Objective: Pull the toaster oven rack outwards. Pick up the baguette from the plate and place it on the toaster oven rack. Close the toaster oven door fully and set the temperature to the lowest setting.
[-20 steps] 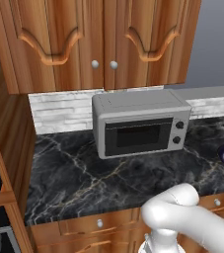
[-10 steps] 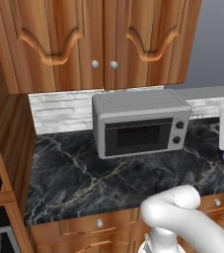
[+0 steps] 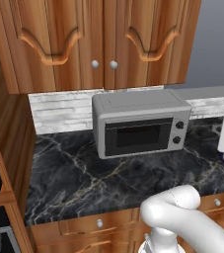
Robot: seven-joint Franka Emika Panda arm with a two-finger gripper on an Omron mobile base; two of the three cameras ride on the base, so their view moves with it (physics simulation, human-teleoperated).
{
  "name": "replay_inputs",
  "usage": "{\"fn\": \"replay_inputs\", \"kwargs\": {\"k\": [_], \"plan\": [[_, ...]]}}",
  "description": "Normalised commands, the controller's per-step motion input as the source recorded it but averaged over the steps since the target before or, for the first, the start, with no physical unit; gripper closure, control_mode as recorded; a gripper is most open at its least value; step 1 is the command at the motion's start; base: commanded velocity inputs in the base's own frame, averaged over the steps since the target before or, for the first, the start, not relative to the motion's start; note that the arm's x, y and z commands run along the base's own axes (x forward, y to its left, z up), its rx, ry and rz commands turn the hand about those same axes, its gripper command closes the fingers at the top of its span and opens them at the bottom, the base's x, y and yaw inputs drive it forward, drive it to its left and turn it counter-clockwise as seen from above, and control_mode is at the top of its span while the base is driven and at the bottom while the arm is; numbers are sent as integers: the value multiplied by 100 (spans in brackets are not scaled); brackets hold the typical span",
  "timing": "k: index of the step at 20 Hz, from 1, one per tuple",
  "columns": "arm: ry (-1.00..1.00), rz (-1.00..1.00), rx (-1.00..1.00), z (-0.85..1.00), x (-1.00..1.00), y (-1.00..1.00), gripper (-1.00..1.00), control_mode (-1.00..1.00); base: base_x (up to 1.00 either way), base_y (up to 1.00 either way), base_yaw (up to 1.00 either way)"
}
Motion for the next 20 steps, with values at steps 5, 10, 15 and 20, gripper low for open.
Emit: {"fn": "replay_inputs", "kwargs": {"k": [5,10,15,20], "plan": [[25,-1,2,0,0,1,100,-100,0,0,0],[34,1,6,0,1,8,100,-100,0,0,0],[35,2,4,-18,11,19,100,-100,0,0,0],[21,2,14,-17,7,5,100,-100,0,0,0]]}}
